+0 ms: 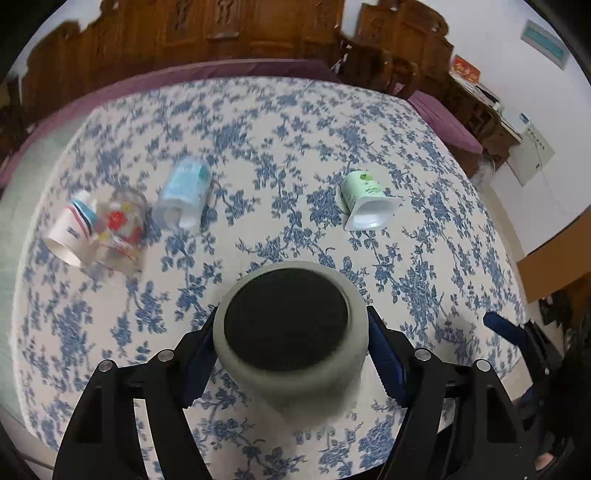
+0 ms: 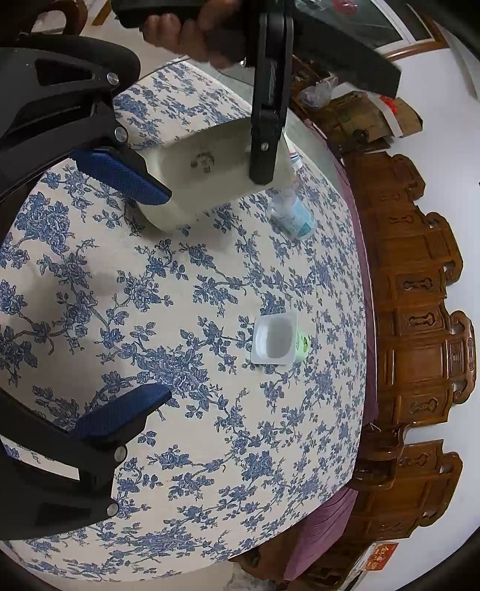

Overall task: Flip cup upside down
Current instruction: 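Rotate the cream cup upright with the left gripper, opening facing up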

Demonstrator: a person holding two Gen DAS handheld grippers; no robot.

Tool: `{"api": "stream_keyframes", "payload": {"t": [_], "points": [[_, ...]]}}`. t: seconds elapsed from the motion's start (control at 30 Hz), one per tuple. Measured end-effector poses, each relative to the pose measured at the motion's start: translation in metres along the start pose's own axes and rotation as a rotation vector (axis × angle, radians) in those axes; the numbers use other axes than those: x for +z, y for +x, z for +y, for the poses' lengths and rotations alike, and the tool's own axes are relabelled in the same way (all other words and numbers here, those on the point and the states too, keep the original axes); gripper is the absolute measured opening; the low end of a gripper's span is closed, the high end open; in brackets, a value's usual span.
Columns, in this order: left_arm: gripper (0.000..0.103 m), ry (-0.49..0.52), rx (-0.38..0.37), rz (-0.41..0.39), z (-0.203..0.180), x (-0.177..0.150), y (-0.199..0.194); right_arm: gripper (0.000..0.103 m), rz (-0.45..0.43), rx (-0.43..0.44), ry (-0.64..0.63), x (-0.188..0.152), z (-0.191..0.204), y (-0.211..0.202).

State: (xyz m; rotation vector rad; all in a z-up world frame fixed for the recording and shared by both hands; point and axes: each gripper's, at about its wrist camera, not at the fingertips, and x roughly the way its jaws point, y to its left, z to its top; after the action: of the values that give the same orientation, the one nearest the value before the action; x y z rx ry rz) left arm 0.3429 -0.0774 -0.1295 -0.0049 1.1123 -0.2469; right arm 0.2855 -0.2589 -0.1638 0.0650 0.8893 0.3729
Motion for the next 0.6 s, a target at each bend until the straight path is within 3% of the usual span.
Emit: {"api": "stream_keyframes", "payload": {"t": [0.33, 0.6], "points": [[0.069, 0.081, 0.046, -0.038, -0.019, 0.006, 0.002, 0.098, -0.009, -0.01, 0.006, 0.0, -0.003, -0.003], [0.069, 0.104, 0.005, -0.085, -0.031, 0.004, -0.006, 0.098, -0.03, -0.021, 0.007, 0.005, -0.005, -0.01]]}}
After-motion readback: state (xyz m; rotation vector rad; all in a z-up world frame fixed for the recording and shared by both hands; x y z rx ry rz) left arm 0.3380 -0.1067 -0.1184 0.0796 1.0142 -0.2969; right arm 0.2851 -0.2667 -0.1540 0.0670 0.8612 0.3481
